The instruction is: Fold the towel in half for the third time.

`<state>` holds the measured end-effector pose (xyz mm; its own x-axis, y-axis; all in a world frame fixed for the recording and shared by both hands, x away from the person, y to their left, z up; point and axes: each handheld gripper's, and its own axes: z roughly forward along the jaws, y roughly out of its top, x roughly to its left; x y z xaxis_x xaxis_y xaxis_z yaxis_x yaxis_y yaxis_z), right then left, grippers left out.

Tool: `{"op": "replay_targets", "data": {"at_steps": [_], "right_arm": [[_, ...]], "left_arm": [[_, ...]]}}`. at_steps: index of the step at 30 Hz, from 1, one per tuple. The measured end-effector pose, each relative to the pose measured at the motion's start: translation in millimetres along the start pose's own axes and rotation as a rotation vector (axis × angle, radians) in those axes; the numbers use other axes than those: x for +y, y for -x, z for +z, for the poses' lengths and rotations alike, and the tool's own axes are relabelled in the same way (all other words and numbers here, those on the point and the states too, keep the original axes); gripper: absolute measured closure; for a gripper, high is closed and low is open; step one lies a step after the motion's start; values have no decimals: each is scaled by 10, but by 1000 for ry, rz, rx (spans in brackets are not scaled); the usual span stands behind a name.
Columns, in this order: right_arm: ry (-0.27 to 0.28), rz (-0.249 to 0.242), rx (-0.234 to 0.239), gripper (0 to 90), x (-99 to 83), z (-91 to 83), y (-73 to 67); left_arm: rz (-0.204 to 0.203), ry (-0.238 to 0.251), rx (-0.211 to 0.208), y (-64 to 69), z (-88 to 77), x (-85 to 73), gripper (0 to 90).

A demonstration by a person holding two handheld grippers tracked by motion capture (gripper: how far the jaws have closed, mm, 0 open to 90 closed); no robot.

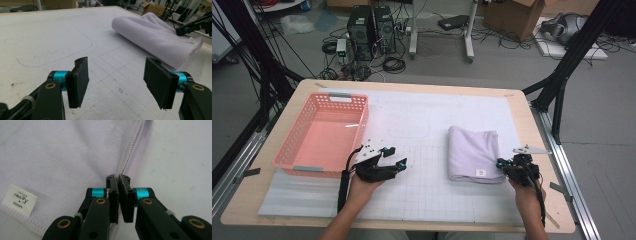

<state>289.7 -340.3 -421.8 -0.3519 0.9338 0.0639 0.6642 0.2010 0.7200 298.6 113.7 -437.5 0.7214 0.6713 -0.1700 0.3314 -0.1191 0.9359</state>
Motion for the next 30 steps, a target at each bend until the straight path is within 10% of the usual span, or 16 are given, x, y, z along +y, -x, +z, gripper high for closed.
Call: {"op": "replay_targets", "data": {"at_steps": [7, 12, 19, 24, 30], "right_arm": [[71, -37, -40, 623, 130, -82, -1], [133, -113, 3, 670, 492, 95, 22], [73, -165, 31, 717, 782, 586, 5], [-16, -135, -54, 783, 737, 788, 158], [12, -104, -146, 704, 731, 730, 203]], "left_arm": [[-3, 4, 1, 2, -9, 5, 370], [-2, 5, -1, -4, -4, 4, 369], [3, 1, -2, -4, -2, 5, 369], [2, 2, -2, -2, -5, 7, 369], [0, 6, 0, -5, -8, 7, 368]]}}
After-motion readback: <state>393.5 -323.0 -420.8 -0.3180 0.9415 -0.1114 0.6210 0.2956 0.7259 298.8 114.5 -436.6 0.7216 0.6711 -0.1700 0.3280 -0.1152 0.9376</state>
